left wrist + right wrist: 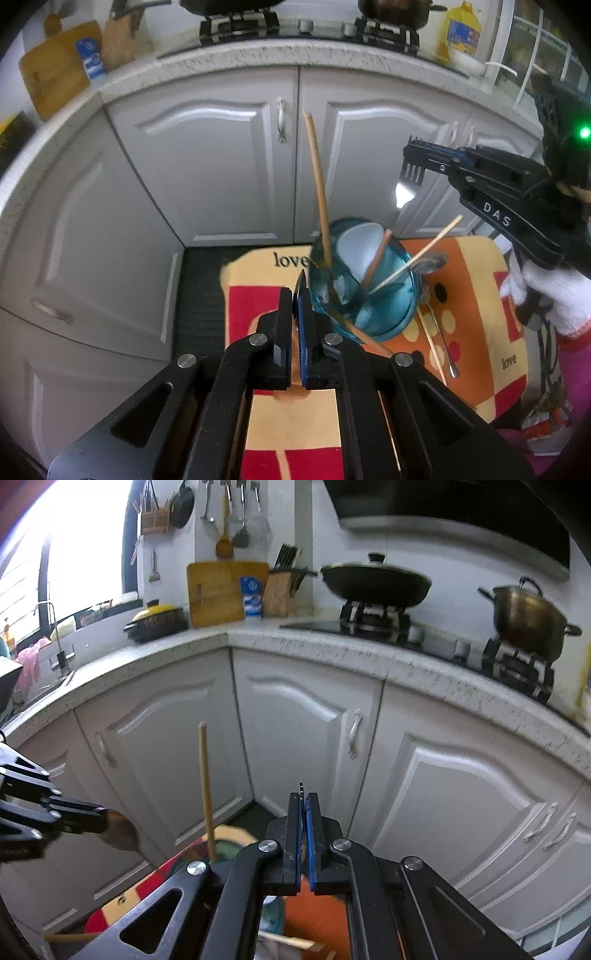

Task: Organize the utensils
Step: 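Lower the spoon into the cup and open the left tool while the right tool releases the fork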

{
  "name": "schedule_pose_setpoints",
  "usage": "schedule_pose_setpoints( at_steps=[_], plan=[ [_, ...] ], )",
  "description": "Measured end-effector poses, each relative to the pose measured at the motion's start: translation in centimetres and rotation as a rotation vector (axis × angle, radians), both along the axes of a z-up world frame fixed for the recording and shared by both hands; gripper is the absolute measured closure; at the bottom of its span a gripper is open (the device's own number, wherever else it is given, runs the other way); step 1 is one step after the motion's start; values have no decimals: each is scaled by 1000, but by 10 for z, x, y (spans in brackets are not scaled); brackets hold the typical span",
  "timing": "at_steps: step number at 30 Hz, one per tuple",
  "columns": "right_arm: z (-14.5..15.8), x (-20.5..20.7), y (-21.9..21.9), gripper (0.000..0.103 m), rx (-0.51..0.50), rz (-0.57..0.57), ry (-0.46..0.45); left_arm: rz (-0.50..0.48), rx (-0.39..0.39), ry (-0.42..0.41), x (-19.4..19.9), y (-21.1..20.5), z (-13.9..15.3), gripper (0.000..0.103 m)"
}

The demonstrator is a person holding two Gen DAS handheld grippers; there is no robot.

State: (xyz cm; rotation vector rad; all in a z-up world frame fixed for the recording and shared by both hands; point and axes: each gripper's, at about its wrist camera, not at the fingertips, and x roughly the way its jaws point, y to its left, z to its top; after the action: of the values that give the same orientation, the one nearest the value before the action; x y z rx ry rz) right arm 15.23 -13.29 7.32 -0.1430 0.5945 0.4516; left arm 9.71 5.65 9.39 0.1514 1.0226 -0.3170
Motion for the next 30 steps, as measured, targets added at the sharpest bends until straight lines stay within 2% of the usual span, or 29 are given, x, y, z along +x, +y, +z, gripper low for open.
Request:
schedule_pose_setpoints(
  at_steps=[5,9,11,12,17,22,26,30],
  plan=[
    [-8,0,-1,101,-6,18,64,1,-9,8,-1,-10,-12,100],
    [-5,0,-7,97,57,38,110,14,-35,21,-2,-11,-12,100],
    [-2,-3,-9,79,68,35,102,21,-50,31,-2,-10,-12,91],
    [-1,-5,-9,76,71,36,103,27,-59,40,-2,-10,-12,84],
    [3,-11,-14,76,97,38,110,38,-95,50,-10,-9,-9,63],
    [7,-17,-19,75,105,32,106,42,-110,45,-17,-7,-4,59],
    [11,-23,-24,75,121,23,98,68,-132,10,-26,-2,7,47],
    [14,-32,-25,72,119,27,83,85,-134,4,-34,1,11,46]
  ],
)
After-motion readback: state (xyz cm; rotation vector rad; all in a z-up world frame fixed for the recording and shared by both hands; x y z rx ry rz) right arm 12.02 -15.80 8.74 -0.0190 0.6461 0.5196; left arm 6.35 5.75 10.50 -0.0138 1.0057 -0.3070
